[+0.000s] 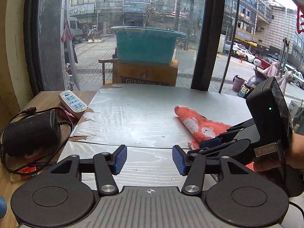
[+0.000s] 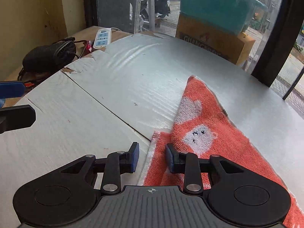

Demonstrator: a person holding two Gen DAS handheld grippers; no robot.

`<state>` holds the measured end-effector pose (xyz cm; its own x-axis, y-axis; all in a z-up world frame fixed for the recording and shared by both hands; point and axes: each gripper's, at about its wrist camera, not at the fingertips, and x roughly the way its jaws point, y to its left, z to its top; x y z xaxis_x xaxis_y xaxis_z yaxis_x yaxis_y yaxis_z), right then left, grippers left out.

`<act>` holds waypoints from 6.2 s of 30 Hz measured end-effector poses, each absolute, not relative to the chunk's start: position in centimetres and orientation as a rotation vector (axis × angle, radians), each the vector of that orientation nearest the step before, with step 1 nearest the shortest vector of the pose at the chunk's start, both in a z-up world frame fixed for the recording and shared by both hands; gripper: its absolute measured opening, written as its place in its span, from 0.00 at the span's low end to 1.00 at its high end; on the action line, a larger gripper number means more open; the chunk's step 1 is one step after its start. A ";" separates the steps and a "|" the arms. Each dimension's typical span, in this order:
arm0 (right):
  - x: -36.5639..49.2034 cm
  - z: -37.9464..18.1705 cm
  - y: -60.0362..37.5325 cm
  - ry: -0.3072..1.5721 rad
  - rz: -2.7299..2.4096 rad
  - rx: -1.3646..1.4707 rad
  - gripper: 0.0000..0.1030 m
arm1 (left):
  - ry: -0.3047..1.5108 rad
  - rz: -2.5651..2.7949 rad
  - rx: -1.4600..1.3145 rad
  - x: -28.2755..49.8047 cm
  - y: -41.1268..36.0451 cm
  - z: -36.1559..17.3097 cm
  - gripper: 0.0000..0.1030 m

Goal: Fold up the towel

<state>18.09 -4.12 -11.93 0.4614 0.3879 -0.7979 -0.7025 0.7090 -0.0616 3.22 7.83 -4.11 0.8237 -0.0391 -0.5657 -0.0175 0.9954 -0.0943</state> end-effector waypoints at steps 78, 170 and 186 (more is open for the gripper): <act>4.9 -8.7 -35.7 0.841 0.078 0.135 0.26 | 0.799 0.040 0.184 4.6 3.2 -9.6 0.77; 26.1 -6.8 -39.3 0.917 0.313 0.026 0.27 | 0.808 -0.446 0.219 1.7 -30.6 -9.7 0.10; 28.9 -7.6 -36.5 1.035 0.387 0.084 0.27 | 0.826 -0.452 0.175 2.0 -30.1 -9.6 0.10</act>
<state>28.88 -36.51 -7.63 0.4494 0.3515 -0.8213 -0.2734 0.9294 0.2481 2.01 -30.09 -9.63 0.5892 -0.3193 -0.7422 0.4529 0.8913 -0.0239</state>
